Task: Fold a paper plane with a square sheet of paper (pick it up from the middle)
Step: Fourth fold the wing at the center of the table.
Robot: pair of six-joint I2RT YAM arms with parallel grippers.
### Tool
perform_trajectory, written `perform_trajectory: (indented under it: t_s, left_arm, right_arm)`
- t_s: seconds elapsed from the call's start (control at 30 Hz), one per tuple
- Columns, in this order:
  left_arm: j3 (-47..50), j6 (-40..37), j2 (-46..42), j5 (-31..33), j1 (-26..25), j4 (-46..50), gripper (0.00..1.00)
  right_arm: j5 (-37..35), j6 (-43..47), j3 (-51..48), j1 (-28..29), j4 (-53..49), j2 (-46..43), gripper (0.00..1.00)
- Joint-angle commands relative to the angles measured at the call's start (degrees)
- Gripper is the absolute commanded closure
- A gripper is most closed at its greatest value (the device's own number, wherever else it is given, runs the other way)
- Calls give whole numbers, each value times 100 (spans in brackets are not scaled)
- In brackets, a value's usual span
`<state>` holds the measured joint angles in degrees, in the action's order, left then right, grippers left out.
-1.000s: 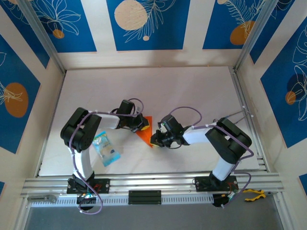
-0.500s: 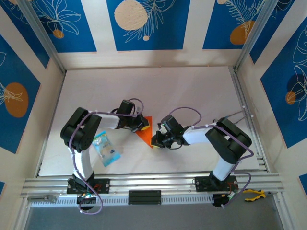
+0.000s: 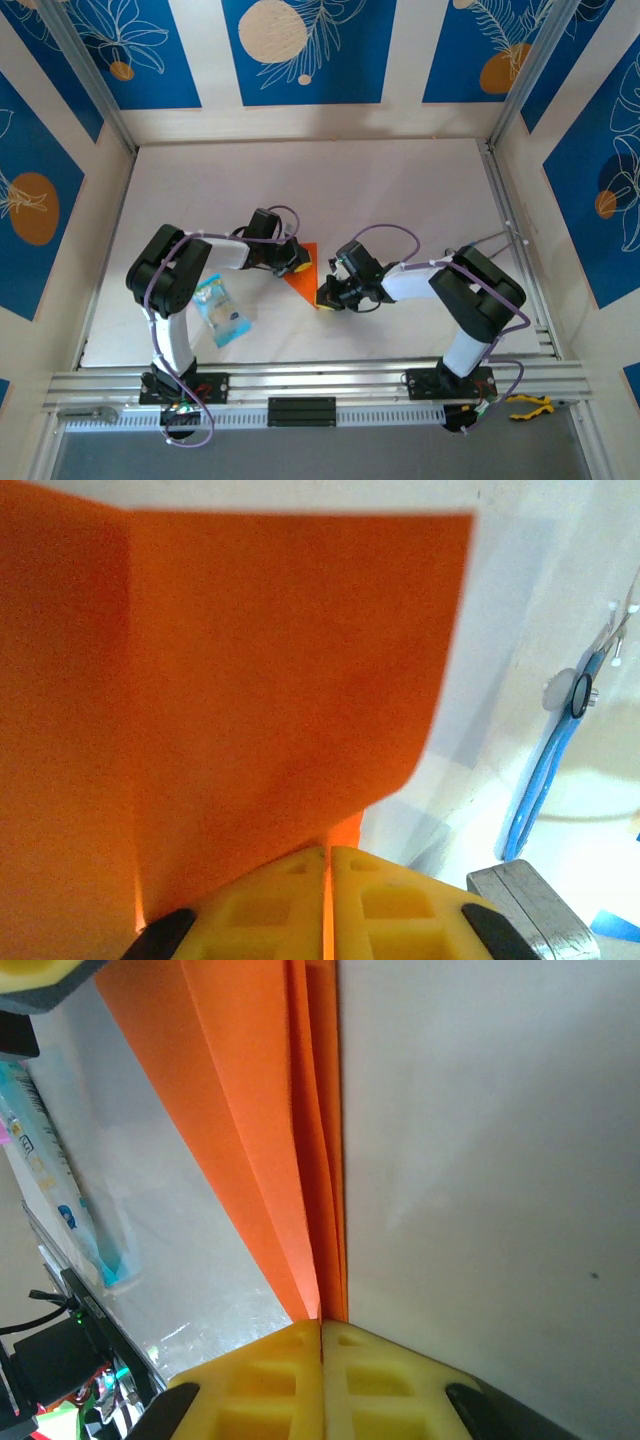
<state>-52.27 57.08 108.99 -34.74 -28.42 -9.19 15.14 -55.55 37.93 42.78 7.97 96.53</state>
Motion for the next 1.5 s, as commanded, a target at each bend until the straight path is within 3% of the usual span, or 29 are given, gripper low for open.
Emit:
perform_trajectory:
  t_s: [0.0,0.27,0.6,0.83,1.07,1.3,1.47]
  left_arm:
    - [103,39,110,145,-38,154,89]
    - [121,45,76,162,-39,146,89]
    - [147,74,87,170,-37,102,89]
    - [149,67,87,180,-27,102,89]
    - [147,68,99,170,-36,95,90]
    - [176,83,88,194,-32,75,90]
    - [189,75,85,198,-33,68,90]
  right_arm:
    - [-19,148,-4,70,-787,-12,94]
    - [-141,233,91,193,-1013,-109,91]
    - [-266,302,149,274,-1260,-56,94]
    - [-352,363,180,316,-1490,-132,90]
    - [-374,318,86,318,-1472,-183,95]
    - [-441,278,92,268,-1545,-587,83]
    - [-468,187,105,71,-1494,-1191,80]
